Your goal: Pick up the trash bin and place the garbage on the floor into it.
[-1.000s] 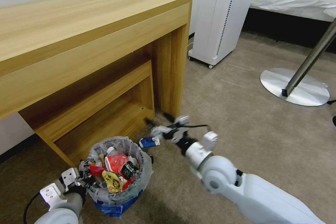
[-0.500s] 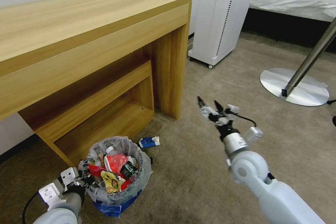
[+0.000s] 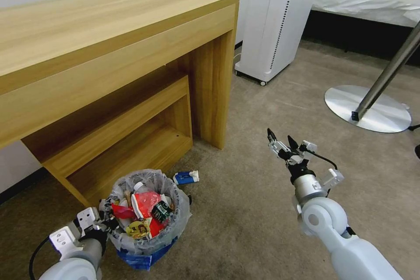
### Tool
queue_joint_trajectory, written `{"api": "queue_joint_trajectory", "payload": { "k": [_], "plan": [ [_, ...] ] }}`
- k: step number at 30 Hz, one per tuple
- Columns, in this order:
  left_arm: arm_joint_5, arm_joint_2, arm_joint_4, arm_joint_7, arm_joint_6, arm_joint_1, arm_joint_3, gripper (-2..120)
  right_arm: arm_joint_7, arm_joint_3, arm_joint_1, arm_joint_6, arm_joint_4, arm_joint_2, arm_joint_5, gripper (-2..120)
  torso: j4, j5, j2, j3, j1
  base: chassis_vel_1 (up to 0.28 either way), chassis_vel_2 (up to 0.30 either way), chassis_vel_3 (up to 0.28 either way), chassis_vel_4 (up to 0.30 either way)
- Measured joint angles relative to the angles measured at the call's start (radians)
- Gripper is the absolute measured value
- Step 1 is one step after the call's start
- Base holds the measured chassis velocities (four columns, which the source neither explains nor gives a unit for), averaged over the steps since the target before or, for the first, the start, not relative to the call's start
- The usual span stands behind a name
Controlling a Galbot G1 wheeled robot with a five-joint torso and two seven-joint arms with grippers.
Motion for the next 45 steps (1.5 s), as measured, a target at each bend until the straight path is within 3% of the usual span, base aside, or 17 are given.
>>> {"api": "queue_joint_trajectory", "payload": {
  "k": [32, 45],
  "plan": [
    [0.006, -0.013, 0.009, -0.003, -0.001, 0.000, -0.001, 0, -0.028, -0.020, 0.004, 0.023, -0.027, -0.015, -0.016, 100, 0.0000, 0.0001, 0.000, 0.000, 0.000, -0.063, -0.061, 0.058, 0.058],
    [-0.042, -0.017, 0.052, -0.050, 0.028, -0.004, -0.034, 0, -0.036, -0.042, 0.015, 0.033, -0.034, -0.023, -0.024, 100, -0.0003, 0.0000, 0.000, 0.000, 0.000, -0.128, -0.128, 0.134, 0.127]
  ]
}}
